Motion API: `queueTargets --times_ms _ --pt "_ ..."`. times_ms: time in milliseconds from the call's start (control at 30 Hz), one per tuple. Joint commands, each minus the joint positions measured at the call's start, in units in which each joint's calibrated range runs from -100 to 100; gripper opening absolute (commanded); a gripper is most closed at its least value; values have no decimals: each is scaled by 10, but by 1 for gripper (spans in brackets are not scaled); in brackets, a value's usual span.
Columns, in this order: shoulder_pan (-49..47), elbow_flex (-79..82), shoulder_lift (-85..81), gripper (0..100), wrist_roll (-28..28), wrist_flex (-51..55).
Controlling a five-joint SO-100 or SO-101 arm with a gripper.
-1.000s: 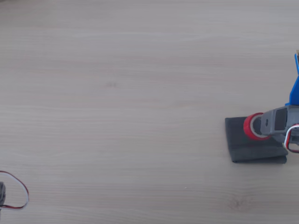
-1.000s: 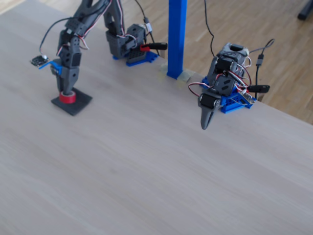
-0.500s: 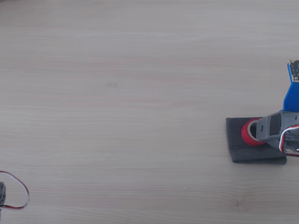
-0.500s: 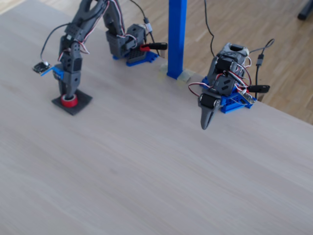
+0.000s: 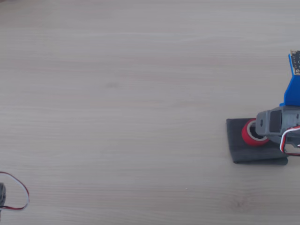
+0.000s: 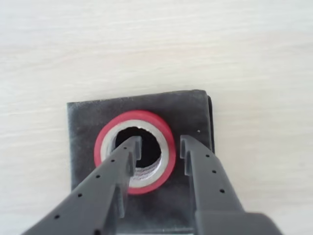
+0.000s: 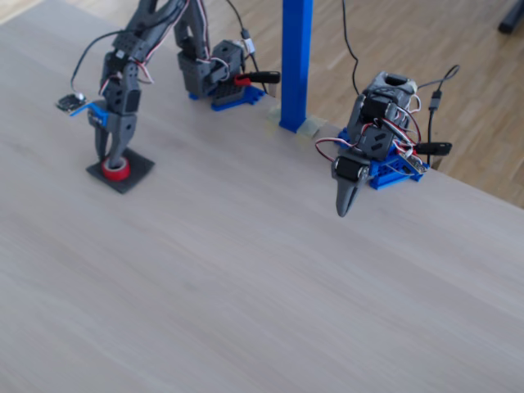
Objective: Grab the red tape and move it to the grey mat
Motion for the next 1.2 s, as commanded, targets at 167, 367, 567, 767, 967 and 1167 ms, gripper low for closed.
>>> queueTargets --times_ms 167,367,567,767,967,1167 --pt "-21 67 -166 13 -8 0" --pt "-39 135 -290 8 -16 1" --pt "-42 243 -425 2 -16 1" --pt "-36 370 -562 2 -16 1" --pt "-39 473 -691 2 -17 2" --pt "-41 565 -788 2 -31 2"
